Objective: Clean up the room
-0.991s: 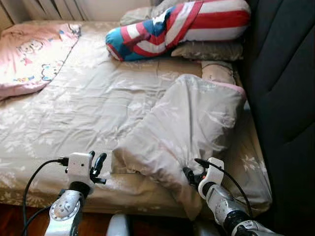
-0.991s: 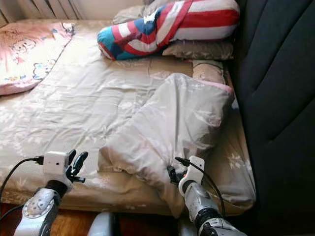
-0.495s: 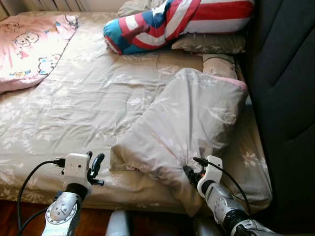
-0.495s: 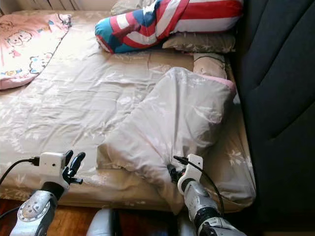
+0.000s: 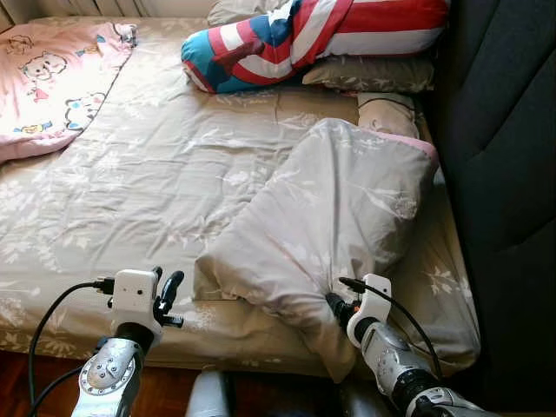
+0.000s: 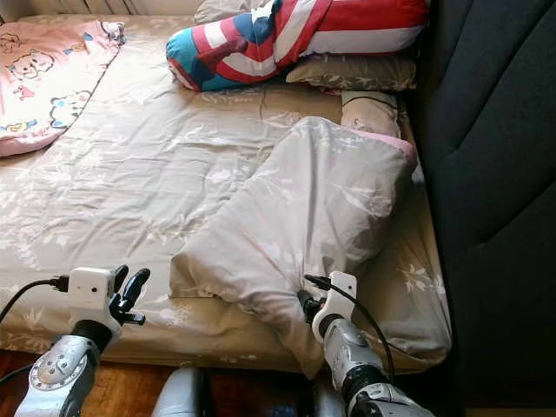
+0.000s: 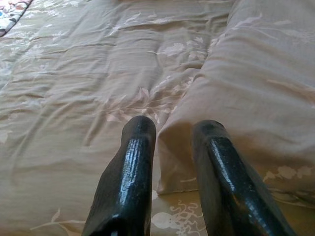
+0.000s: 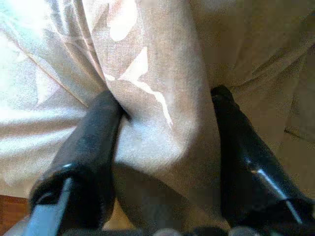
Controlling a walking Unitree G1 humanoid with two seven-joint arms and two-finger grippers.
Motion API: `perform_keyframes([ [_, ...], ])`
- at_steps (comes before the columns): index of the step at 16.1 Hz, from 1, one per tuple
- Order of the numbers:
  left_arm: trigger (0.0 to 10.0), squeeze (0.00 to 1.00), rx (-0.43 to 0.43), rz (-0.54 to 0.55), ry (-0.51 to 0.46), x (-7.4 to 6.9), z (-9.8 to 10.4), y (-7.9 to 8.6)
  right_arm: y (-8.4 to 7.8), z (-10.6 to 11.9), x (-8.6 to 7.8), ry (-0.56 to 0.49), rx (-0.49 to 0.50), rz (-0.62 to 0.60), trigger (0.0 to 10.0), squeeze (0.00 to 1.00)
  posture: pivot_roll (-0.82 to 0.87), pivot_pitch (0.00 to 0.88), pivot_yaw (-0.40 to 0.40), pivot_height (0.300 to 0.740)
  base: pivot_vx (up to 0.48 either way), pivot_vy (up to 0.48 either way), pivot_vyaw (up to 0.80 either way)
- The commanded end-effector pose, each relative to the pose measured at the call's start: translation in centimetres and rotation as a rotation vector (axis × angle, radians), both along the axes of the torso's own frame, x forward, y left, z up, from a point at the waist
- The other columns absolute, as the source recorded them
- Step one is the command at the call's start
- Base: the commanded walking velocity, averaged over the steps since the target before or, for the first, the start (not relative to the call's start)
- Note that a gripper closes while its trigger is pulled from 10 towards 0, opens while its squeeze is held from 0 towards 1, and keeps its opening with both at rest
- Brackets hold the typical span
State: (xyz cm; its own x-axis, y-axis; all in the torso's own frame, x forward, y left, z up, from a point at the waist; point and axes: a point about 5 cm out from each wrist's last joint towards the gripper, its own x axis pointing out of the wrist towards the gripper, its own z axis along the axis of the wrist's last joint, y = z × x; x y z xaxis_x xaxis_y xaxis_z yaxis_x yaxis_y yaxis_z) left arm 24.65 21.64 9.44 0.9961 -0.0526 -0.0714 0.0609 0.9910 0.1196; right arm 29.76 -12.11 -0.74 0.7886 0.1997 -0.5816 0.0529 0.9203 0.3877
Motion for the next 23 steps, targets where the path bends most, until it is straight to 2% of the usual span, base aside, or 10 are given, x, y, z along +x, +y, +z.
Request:
perform_keyframes([
  [1,10.0,0.0,-0.011,0.012,0.011,-0.2,-0.1,0.2,1.1,-1.9,-2.1,0.108,0.007,0.037,0.0,0.0,0.19,0.251,0.034,0.653,0.0,0.0,0.0],
  [9,10.0,0.0,-0.015,0.013,0.011,0.4,-0.2,0.1,0.7,-2.1,-2.2,0.113,-0.019,0.019,0.0,0.0,0.17,0.23,0.026,0.653,0.0,0.0,0.0],
  [12,10.0,0.0,-0.018,0.017,0.008,0.6,-0.2,0.1,0.0,-2.0,-2.0,0.102,-0.05,-0.004,0.0,0.0,0.16,0.216,0.017,0.653,0.0,0.0,0.0],
  [13,10.0,0.0,-0.022,0.02,0.004,0.9,-0.3,0.0,-0.7,-1.8,-1.8,0.092,-0.07,-0.027,0.0,0.0,0.15,0.206,0.01,0.653,0.0,0.0,0.0],
  [14,10.0,0.0,-0.026,0.021,0.0,1.1,-0.3,-0.1,-1.5,-1.7,-1.6,0.083,-0.092,-0.052,0.0,0.0,0.14,0.202,0.006,0.653,0.0,0.0,0.0],
  [16,10.0,0.0,-0.038,0.024,-0.008,1.4,-0.4,-0.4,-4.3,-1.1,-1.2,0.056,-0.174,-0.129,0.0,0.0,0.13,0.192,-0.005,0.653,0.0,0.0,0.0],
  [17,10.0,0.0,-0.042,0.025,-0.009,1.6,-0.5,-0.5,-6.4,-0.6,-0.9,0.037,-0.236,-0.187,0.0,0.0,0.11,0.185,-0.012,0.653,0.0,0.0,0.0],
  [20,10.0,0.0,-0.049,0.031,-0.013,1.8,-0.8,-0.6,-11.6,1.0,-0.6,-0.006,-0.365,-0.353,0.0,0.0,0.09,0.172,-0.026,0.653,0.0,0.0,0.0],
  [22,10.0,0.0,-0.059,0.039,-0.018,2.0,-0.9,-0.7,-15.5,2.8,-0.6,-0.044,-0.478,-0.474,0.0,0.0,0.08,0.162,-0.035,0.653,0.0,0.0,0.0],
  [23,10.0,0.0,-0.059,0.039,-0.018,2.0,-0.9,-0.7,-15.8,3.0,-0.7,-0.047,-0.488,-0.486,0.0,0.0,0.08,0.162,-0.035,0.653,0.0,0.0,0.0],
])
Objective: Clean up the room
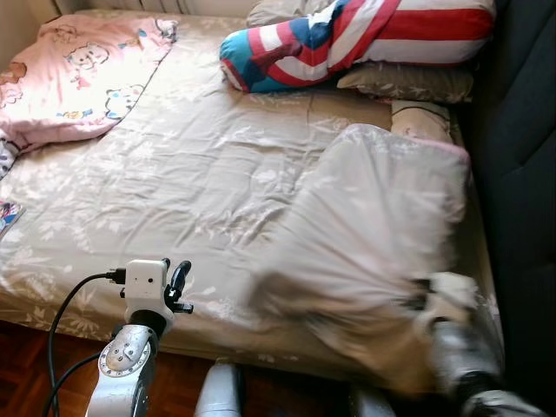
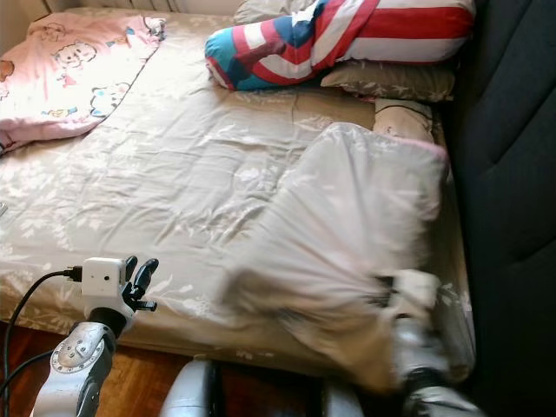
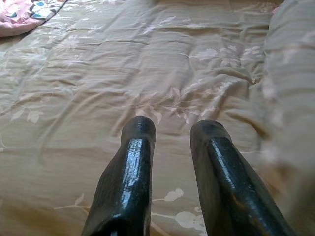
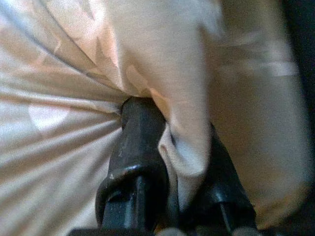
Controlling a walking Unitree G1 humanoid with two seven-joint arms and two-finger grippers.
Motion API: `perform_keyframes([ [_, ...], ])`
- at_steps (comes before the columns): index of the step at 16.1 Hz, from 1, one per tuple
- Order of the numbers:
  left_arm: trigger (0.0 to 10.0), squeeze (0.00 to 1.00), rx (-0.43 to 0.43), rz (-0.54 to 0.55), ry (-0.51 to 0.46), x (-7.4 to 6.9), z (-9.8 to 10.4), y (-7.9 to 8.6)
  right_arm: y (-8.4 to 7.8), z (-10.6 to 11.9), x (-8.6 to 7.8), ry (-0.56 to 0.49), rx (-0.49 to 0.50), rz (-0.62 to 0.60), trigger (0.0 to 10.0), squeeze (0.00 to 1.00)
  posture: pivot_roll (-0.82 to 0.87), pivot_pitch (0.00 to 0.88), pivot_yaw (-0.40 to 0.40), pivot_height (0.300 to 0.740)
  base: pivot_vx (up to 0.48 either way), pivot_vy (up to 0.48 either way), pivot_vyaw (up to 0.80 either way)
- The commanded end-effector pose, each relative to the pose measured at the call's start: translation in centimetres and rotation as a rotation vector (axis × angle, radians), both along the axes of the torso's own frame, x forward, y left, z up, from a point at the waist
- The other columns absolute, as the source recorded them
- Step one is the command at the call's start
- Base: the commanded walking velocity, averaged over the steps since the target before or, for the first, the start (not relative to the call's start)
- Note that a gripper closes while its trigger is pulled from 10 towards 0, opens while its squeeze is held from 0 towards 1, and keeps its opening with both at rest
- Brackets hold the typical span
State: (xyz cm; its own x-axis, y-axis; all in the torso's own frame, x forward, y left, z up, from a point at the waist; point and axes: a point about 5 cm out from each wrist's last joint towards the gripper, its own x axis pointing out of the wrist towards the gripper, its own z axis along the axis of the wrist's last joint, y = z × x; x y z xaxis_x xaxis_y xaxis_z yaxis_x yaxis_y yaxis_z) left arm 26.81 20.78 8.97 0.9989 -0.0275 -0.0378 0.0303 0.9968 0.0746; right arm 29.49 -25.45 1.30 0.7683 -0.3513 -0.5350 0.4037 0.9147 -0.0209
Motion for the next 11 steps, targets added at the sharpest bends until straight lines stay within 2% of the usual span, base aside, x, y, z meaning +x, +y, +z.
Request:
perform_keyframes([
  [1,10.0,0.0,-0.012,0.011,0.014,-0.1,-0.5,0.2,-3.8,1.6,-0.5,-0.05,-0.113,-0.138,0.0,0.0,0.08,0.154,-0.038,0.653,0.0,0.0,0.0],
  [2,10.0,0.0,-0.015,0.014,0.012,0.0,-0.7,0.1,-5.5,2.4,-0.9,-0.053,-0.179,-0.197,0.0,0.0,0.07,0.148,-0.039,0.653,0.0,0.0,0.0],
  [4,10.0,0.0,-0.015,0.016,0.01,0.1,-0.7,0.2,-6.7,2.8,-1.3,-0.049,-0.217,-0.256,0.0,0.0,0.07,0.141,-0.039,0.653,0.0,0.0,0.0],
  [7,10.0,0.0,-0.01,0.021,0.002,0.3,-0.7,0.4,-8.8,4.1,-2.1,-0.054,-0.343,-0.361,0.0,0.0,0.08,0.131,-0.035,0.653,0.0,0.0,0.0],
  [8,10.0,0.0,-0.009,0.021,0.001,0.3,-0.7,0.4,-9.3,4.3,-2.3,-0.049,-0.366,-0.388,0.0,0.0,0.08,0.131,-0.035,0.653,0.0,0.0,0.0],
  [11,10.0,0.0,-0.009,0.016,0.001,0.3,-0.8,0.4,-9.3,3.8,-2.7,-0.029,-0.364,-0.413,0.0,0.0,0.08,0.135,-0.034,0.653,0.0,0.0,0.0],
])
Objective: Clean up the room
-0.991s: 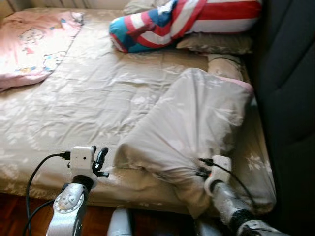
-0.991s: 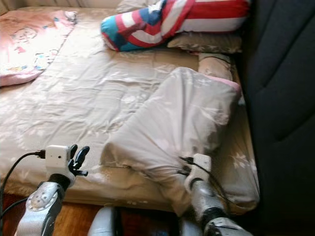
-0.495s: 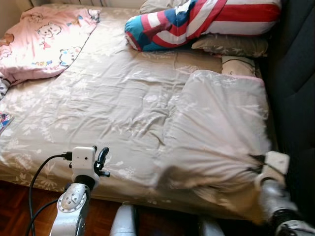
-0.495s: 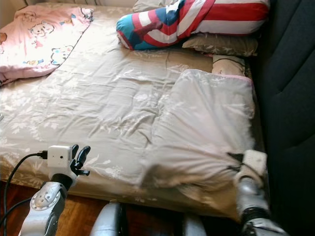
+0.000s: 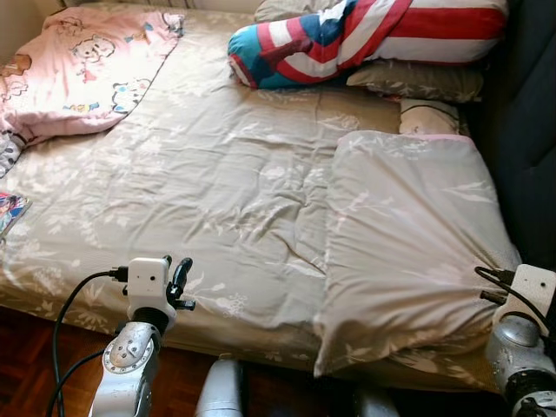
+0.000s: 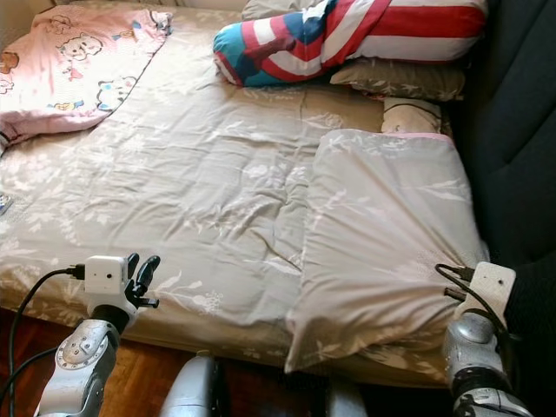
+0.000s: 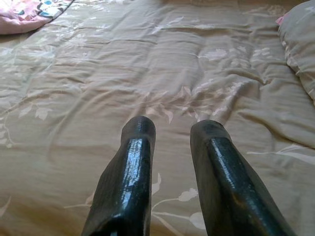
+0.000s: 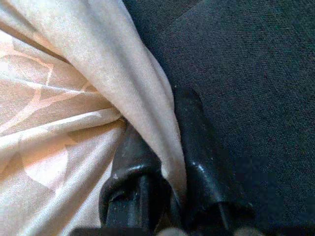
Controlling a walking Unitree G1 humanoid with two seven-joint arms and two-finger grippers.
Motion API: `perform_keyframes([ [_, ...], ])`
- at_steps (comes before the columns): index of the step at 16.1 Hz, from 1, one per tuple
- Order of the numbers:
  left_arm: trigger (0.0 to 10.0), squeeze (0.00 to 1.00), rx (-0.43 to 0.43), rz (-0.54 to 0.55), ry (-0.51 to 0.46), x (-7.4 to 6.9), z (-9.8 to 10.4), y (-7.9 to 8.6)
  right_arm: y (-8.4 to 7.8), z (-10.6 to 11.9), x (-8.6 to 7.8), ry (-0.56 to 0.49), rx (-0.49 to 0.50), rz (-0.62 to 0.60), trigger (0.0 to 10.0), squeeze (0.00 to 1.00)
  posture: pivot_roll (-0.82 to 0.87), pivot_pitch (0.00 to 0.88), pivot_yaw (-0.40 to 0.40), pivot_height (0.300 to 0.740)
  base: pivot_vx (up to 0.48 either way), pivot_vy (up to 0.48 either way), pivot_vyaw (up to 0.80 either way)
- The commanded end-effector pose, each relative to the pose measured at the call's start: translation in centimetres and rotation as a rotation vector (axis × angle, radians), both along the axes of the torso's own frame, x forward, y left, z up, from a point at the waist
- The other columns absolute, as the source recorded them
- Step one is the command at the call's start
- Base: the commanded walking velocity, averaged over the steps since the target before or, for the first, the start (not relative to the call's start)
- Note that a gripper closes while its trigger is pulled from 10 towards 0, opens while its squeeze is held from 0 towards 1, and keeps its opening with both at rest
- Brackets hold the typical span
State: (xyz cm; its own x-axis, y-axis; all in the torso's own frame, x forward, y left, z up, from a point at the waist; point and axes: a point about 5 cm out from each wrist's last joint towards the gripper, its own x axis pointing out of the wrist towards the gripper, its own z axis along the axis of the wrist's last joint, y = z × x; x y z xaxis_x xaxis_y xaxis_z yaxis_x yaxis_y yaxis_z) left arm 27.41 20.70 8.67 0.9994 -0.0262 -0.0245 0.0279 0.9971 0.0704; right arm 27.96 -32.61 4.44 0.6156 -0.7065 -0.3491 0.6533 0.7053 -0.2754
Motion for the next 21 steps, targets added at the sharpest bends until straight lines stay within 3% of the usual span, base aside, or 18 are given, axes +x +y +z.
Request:
perform_keyframes([
  [1,10.0,0.0,-0.004,0.013,0.014,-0.3,-0.5,0.4,-2.2,0.1,-1.7,-0.011,-0.024,-0.14,0.0,0.0,0.08,0.137,-0.033,0.653,0.0,0.0,0.0],
  [4,10.0,0.0,-0.001,0.01,0.016,-0.5,-0.7,0.5,-2.3,-2.0,-3.9,0.032,0.075,-0.246,0.0,0.0,0.08,0.146,-0.029,0.653,0.0,0.0,0.0],
  [8,10.0,0.0,0.002,0.014,0.021,-0.6,-0.8,0.7,-1.8,-3.0,-4.5,0.048,0.134,-0.271,0.0,0.0,0.08,0.15,-0.028,0.653,0.0,0.0,0.0],
  [9,10.0,0.0,0.003,0.015,0.026,-0.7,-0.8,0.7,-1.4,-3.0,-4.1,0.038,0.153,-0.254,8.5,0.0,0.09,0.151,-0.028,0.653,0.0,0.0,0.0],
  [10,10.0,0.0,0.004,0.016,0.028,-0.7,-0.9,0.7,-0.9,-3.0,-3.5,0.01,0.183,-0.214,10.0,0.0,0.09,0.151,-0.028,0.653,0.0,0.0,0.0],
  [11,10.0,0.0,0.005,0.017,0.029,-0.7,-0.9,0.8,-0.5,-2.8,-3.1,-0.004,0.185,-0.173,10.0,0.0,0.08,0.153,-0.029,0.653,0.0,0.0,0.0],
  [12,10.0,0.0,0.005,0.017,0.029,-0.7,-0.9,0.7,0.5,-2.3,-1.9,-0.02,0.128,-0.033,10.0,0.0,0.09,0.154,-0.03,0.653,0.0,0.0,0.0],
  [13,10.0,0.0,0.003,0.017,0.028,-0.7,-0.9,0.7,0.7,-2.1,-1.6,-0.042,0.134,-0.02,10.0,0.46,0.09,0.154,-0.029,0.653,0.0,0.0,0.0],
  [14,10.0,0.0,0.001,0.016,0.027,-0.7,-0.9,0.6,1.2,-1.9,-1.1,-0.084,0.158,0.006,10.0,1.0,0.08,0.154,-0.03,0.653,0.0,0.0,0.0],
  [16,10.0,0.0,-0.002,0.015,0.026,-0.6,-0.9,0.4,1.8,-1.4,-0.4,-0.138,0.161,0.058,10.0,1.0,0.08,0.153,-0.033,0.653,0.0,0.0,0.0],
  [18,10.0,0.0,-0.008,0.016,0.026,-0.6,-1.0,0.3,3.2,-0.3,0.9,-0.184,0.086,0.222,10.0,1.0,0.08,0.152,-0.037,0.653,0.0,0.0,0.0],
  [19,10.0,0.0,-0.013,0.023,0.026,-0.7,-1.0,0.3,3.8,0.1,1.5,-0.231,0.103,0.274,10.0,0.84,0.08,0.151,-0.039,0.653,0.0,0.0,0.0],
  [20,10.0,0.0,-0.027,0.036,0.026,-0.7,-1.1,0.3,5.1,0.6,2.1,-0.278,0.115,0.369,10.0,0.0,0.08,0.15,-0.04,0.653,0.0,0.0,0.0],
  [21,10.0,0.0,-0.039,0.048,0.026,-0.8,-1.2,0.4,6.5,0.8,2.6,-0.313,0.134,0.457,10.0,0.0,0.08,0.15,-0.041,0.653,0.0,0.0,0.0],
])
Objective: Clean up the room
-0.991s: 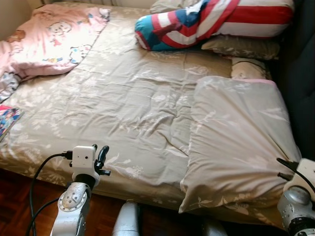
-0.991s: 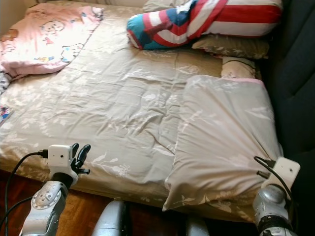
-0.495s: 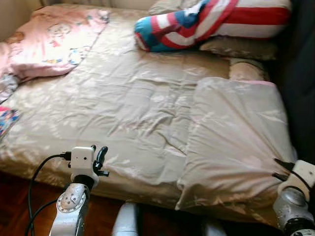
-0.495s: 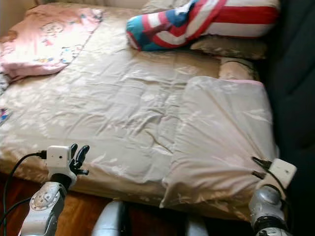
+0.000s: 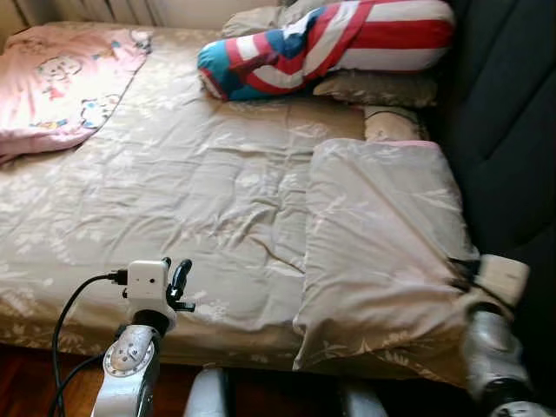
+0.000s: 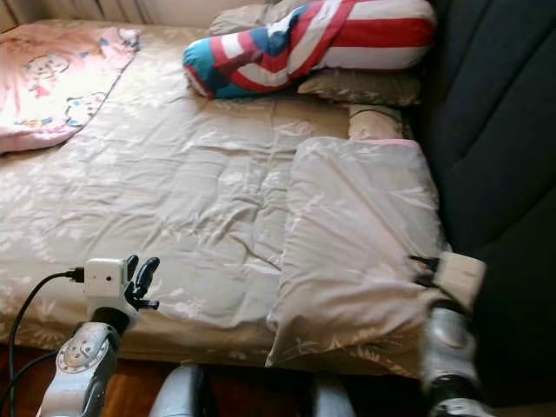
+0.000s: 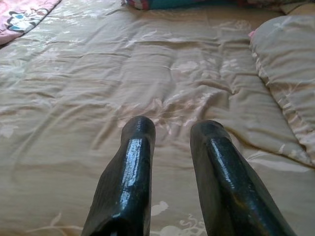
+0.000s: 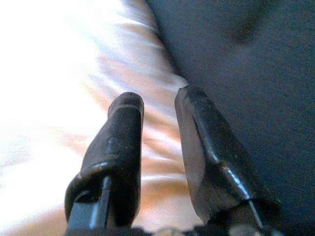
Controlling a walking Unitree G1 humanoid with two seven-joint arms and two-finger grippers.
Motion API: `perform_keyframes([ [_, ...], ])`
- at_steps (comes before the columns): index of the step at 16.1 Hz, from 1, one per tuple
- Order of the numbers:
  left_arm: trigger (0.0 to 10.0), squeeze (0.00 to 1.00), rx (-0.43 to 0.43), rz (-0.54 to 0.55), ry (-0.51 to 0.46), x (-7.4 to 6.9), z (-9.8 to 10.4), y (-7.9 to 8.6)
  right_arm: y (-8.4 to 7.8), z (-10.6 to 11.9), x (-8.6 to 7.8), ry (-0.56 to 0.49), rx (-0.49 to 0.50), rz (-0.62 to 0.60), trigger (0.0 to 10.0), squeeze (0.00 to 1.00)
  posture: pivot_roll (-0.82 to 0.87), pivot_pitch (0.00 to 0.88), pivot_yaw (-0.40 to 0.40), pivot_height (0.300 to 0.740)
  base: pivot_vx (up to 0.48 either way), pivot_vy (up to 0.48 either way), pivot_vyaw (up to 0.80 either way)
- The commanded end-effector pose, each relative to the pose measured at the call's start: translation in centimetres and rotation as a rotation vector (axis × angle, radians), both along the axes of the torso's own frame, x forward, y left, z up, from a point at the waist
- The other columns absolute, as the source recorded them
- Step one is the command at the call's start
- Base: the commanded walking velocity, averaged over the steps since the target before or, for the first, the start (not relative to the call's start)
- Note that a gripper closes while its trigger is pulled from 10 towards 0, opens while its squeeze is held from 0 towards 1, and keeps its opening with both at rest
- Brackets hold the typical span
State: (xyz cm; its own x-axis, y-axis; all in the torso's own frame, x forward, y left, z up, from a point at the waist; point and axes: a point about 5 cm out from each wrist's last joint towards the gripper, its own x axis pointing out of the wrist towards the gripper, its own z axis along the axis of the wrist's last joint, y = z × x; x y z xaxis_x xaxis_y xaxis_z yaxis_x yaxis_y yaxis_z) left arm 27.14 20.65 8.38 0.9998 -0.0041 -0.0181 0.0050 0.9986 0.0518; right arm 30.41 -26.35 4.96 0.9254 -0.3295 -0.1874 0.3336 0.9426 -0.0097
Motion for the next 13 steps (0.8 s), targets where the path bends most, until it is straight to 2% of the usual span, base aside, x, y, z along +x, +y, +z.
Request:
perform_keyframes([
  [1,10.0,0.0,-0.038,0.039,0.031,-0.6,-0.9,0.5,1.8,0.4,0.4,-0.062,0.028,0.104,10.0,0.0,0.08,0.146,-0.042,0.653,0.0,0.0,0.0],
  [2,10.0,0.0,-0.056,0.051,0.03,-0.7,-1.0,0.5,3.1,0.5,0.4,-0.101,0.049,0.161,10.0,0.0,0.08,0.142,-0.044,0.653,0.0,0.0,0.0],
  [3,10.0,0.0,-0.068,0.059,0.029,-0.7,-1.0,0.5,4.1,0.1,0.3,-0.097,0.062,0.195,10.0,0.0,0.08,0.141,-0.046,0.663,0.0,0.0,0.0],
  [7,10.0,0.0,-0.082,0.07,0.041,-1.0,-1.5,0.3,6.3,-1.8,-0.5,-0.035,0.115,0.252,10.0,0.0,0.08,0.131,-0.049,0.703,0.0,0.0,0.0],
  [9,10.0,0.0,-0.095,0.09,0.067,-1.3,-2.2,0.6,6.5,-2.5,-1.0,-0.007,0.127,0.253,10.0,0.0,0.08,0.128,-0.052,0.718,0.0,0.0,0.0],
  [11,10.0,0.0,-0.093,0.096,0.137,-2.0,-4.0,1.0,6.1,-4.1,-2.3,0.066,0.144,0.22,10.0,0.0,0.08,0.115,-0.053,0.74,0.0,0.0,0.0],
  [13,10.0,0.0,-0.092,0.1,0.182,-2.4,-5.1,1.2,5.9,-5.1,-3.2,0.114,0.136,0.217,10.0,0.0,0.08,0.107,-0.053,0.74,0.0,0.0,0.0],
])
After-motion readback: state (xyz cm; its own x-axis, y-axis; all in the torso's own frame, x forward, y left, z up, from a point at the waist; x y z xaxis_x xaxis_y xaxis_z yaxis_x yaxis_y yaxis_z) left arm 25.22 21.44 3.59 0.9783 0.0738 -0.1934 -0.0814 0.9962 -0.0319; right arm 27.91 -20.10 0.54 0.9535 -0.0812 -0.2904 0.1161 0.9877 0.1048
